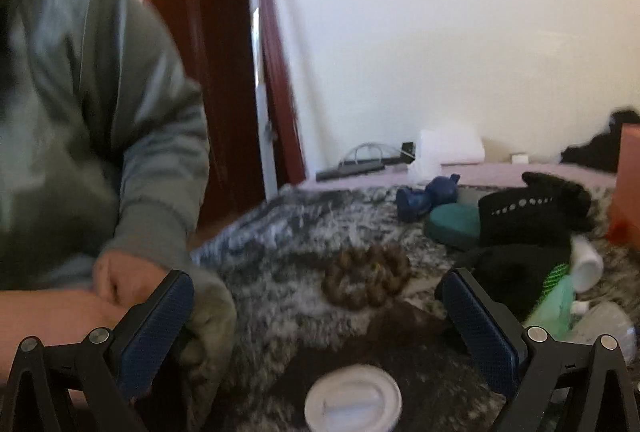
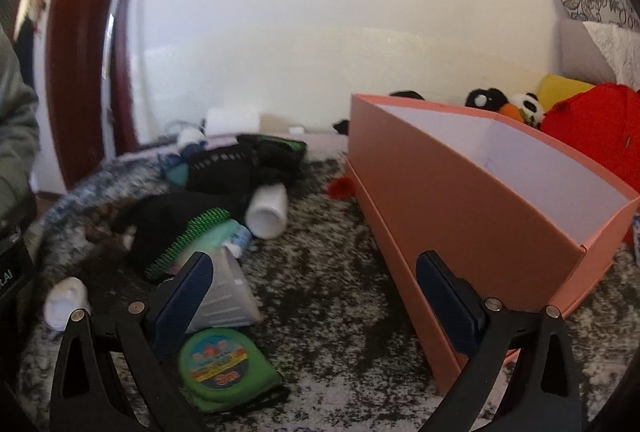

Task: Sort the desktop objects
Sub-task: 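Lower the right gripper onto the white lamp shade and close it, then carry the lamp shade with the right gripper into the pink box and release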

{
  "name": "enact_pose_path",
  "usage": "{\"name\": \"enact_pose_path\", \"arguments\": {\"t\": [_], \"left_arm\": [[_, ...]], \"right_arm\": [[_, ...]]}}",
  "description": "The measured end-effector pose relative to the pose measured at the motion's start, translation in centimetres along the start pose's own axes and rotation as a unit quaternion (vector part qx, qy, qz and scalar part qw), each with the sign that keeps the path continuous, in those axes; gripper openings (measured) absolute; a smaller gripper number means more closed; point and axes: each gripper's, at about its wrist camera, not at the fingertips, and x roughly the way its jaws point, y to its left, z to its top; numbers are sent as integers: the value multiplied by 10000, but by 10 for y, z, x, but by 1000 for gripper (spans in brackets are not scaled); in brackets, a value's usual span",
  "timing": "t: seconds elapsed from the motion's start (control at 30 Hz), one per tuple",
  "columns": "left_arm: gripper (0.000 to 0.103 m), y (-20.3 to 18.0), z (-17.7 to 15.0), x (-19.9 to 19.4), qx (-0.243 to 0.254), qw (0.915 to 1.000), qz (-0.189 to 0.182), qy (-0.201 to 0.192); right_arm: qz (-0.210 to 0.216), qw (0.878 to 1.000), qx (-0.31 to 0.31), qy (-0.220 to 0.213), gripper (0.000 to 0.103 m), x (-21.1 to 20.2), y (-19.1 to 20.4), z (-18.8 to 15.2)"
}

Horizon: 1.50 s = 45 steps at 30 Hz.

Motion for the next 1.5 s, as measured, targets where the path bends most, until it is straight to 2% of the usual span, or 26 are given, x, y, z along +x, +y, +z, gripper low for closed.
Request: {"name": "enact_pose_path", "arguments": {"t": [0.07, 0.13, 0.23, 0.37, 0.43, 0.53, 0.6, 0.73, 0.8, 0.83, 0.87, 0.9, 0.93, 0.97, 1.0, 1.03, 1.1, 1.37, 1.5], "left_arm": [[103, -10, -1, 10, 221, 9988, -428, 44], [103, -10, -5, 17, 239, 9962, -819, 155], [103, -4, -11, 28, 106, 9910, -1304, 297], [103, 9, -11, 46, -427, 9873, -1414, 578], [103, 7, -9, 59, -545, 9860, -1415, 699], [103, -18, -8, 80, -232, 9785, -1727, 1105], [103, -43, -8, 90, 198, 9741, -1849, 1286], [103, -82, -3, 96, 756, 9710, -1948, 1161], [103, -89, -1, 105, 766, 9653, -2140, 1284], [103, -88, -1, 109, 672, 9654, -2121, 1364], [103, -86, -1, 113, 577, 9652, -2101, 1443], [103, -84, -1, 117, 482, 9650, -2081, 1523], [100, -82, -1, 122, 387, 9646, -2061, 1602], [78, -80, -1, 126, 292, 9640, -2040, 1681], [42, -79, -1, 130, 217, 9633, -2013, 1763], [29, -82, -3, 132, 281, 9624, -1952, 1868], [23, -84, -4, 133, 318, 9607, -1984, 1915], [19, -65, 4, 128, -96, 9651, -1949, 1747], [17, -54, 19, 121, -230, 9678, -1882, 1657]], "right_arm": [[295, 9994, -129, 99, 103, 1, 5, 0], [685, 9970, -293, 202, 103, 0, 12, -3], [752, 9940, -794, 29, 103, -13, 30, -5], [919, 9893, -1108, 246, 103, -2, 46, -4], [1042, 9852, -1201, 640, 103, 16, 55, -4], [1054, 9828, -1085, 1061, 103, 37, 58, -5], [1117, 9818, -923, 1225, 103, 48, 55, -3], [1272, 9783, -727, 1468, 103, 63, 51, 0], [1183, 9750, -769, 1717, 103, 78, 55, -2], [1134, 9733, -789, 1836, 103, 85, 57, -3], [1159, 9717, -769, 1907, 101, 88, 59, -4], [1201, 9723, -711, 1877, 94, 89, 58, -3], [1242, 9727, -654, 1848, 87, 90, 57, -2], [1279, 9731, -598, 1818, 64, 91, 55, 0], [1218, 9744, -587, 1796, 64, 91, 56, 0], [1202, 9743, -592, 1812, 64, 93, 56, 0], [1191, 9755, -550, 1769, 63, 91, 56, -1], [1152, 9873, -274, 1062, 63, 55, 48, 8], [1042, 9936, -261, 363, 63, 26, 44, 20]]}}
